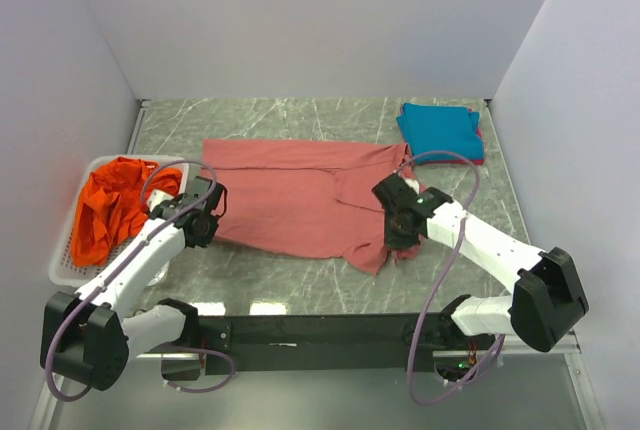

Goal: Fold and stack the t-shirts
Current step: Fold the tshirt

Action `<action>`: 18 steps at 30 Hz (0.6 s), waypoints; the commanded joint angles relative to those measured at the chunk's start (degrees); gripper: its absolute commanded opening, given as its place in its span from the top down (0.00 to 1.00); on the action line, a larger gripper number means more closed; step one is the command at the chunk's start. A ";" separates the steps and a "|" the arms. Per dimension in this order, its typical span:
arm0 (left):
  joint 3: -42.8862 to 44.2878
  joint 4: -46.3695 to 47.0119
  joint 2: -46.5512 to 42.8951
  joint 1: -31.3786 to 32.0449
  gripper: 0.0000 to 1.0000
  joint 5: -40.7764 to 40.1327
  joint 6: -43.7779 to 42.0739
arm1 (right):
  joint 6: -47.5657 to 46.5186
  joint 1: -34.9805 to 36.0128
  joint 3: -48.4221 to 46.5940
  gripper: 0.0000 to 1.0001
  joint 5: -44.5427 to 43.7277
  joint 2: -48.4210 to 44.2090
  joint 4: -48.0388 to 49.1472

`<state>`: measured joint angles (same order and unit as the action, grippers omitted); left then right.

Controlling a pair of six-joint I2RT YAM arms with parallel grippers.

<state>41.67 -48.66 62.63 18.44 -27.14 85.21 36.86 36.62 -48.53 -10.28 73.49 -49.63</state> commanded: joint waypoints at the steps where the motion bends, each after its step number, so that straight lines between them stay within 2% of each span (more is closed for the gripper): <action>1: 3.06 1.72 1.17 -1.38 0.99 -1.69 -1.80 | -6.08 -2.86 -6.04 1.00 -1.58 0.06 -1.17; 9: 7.46 6.12 5.30 -5.60 0.99 -0.81 -6.01 | -10.23 -8.76 -18.43 1.00 -1.94 6.13 -0.29; 18: 14.93 9.73 14.18 -8.33 0.99 -1.60 -9.80 | -12.60 -12.62 -30.64 1.00 -1.23 16.06 1.28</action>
<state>53.30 -41.39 75.37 11.03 -27.14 77.58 25.98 25.30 -74.41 -11.16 87.81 -49.76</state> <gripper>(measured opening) 0.013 0.091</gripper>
